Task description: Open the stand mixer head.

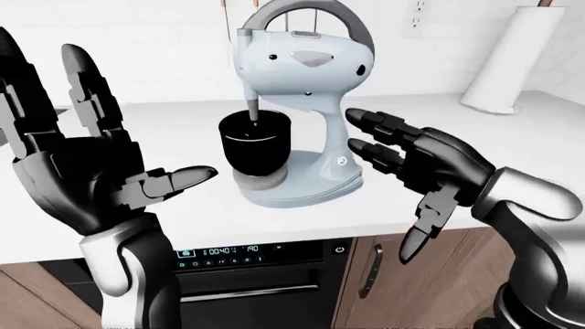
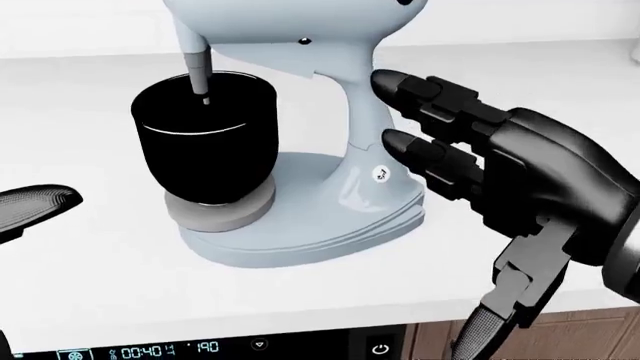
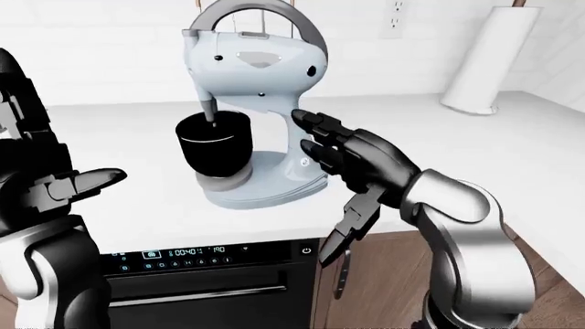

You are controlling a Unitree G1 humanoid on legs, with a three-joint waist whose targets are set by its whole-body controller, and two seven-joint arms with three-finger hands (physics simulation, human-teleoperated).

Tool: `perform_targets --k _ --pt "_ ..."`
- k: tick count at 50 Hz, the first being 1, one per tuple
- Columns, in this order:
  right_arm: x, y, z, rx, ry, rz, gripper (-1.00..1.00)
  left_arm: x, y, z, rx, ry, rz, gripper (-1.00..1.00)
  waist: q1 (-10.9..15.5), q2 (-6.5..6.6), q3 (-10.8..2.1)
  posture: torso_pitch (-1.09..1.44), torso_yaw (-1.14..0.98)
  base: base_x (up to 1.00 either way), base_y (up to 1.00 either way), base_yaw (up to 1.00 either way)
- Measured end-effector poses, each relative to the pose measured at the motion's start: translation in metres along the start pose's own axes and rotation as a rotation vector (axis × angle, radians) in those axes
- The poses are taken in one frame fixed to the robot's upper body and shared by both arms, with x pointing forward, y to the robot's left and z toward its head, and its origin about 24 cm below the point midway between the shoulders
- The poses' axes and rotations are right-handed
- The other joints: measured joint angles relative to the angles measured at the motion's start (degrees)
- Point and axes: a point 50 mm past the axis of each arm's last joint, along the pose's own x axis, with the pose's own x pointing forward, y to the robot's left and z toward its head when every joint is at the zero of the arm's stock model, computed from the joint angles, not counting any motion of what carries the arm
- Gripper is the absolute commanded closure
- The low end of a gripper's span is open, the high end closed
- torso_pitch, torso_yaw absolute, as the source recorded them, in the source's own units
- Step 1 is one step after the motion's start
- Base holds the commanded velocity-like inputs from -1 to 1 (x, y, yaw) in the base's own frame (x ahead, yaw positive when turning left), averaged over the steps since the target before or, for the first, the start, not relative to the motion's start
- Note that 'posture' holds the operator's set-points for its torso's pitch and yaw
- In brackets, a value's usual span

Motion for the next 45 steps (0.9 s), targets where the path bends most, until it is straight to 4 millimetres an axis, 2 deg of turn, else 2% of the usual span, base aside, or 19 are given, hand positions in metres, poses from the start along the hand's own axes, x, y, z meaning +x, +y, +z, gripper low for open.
perform_targets --k 45 --pt "-0.003 0.008 -0.019 0.036 0.049 0.012 -1.00 0.000 0.001 0.000 0.003 -0.004 0.001 -1.00 -0.01 -0.06 -0.33 -0.24 0.00 0.00 0.00 0.00"
